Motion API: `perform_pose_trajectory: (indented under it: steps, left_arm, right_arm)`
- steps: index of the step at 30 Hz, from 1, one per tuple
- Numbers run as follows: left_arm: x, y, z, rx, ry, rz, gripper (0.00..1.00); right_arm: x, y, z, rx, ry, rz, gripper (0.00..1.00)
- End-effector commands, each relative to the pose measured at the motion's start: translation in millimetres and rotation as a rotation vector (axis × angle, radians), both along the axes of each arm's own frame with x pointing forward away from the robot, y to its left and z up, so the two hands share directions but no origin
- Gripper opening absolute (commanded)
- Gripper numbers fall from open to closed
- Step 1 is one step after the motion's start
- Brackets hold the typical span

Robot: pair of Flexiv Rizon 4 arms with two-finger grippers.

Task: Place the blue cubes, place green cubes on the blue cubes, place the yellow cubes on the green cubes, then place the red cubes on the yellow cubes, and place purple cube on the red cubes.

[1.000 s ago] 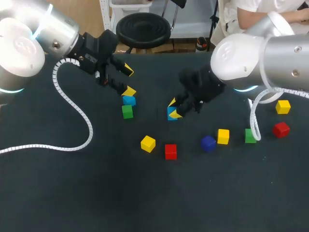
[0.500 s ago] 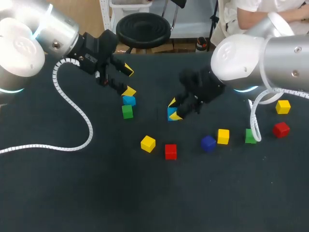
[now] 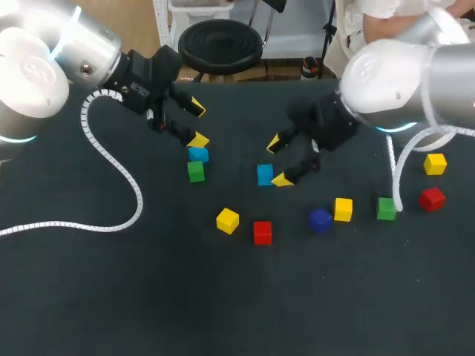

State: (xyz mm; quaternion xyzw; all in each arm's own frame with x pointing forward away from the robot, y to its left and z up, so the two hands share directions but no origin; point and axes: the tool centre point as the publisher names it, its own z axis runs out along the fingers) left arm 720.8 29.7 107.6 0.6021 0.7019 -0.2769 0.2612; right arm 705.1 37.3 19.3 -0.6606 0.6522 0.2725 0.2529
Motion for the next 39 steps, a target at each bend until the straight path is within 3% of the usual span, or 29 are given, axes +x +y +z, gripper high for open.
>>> perform_pose_trajectory:
  steps: [1, 6, 16, 37, 39]
  left_arm:
    - [-0.5, 0.9, -0.2, -0.002, -0.002, -0.001, 1.00]
    - [-0.5, 0.9, -0.2, -0.002, -0.002, -0.001, 1.00]
    - [-0.5, 0.9, -0.2, -0.002, -0.002, -0.001, 1.00]
    - [-0.5, 0.9, -0.2, -0.002, -0.002, -0.001, 1.00]
    - [-0.5, 0.9, -0.2, -0.002, -0.002, -0.001, 1.00]
  right_arm:
    - [-29.3, -38.2, 23.9, -0.011, -0.030, -0.063, 1.00]
    - [-51.2, -72.8, 34.7, -0.006, -0.046, -0.144, 1.00]
    - [-89.4, -121.0, 41.0, -0.042, -0.005, -0.279, 1.00]
    - [-89.4, -121.0, 41.0, -0.042, -0.005, -0.279, 1.00]
    - [-94.4, -140.4, 39.3, -0.019, -0.004, -0.321, 1.00]
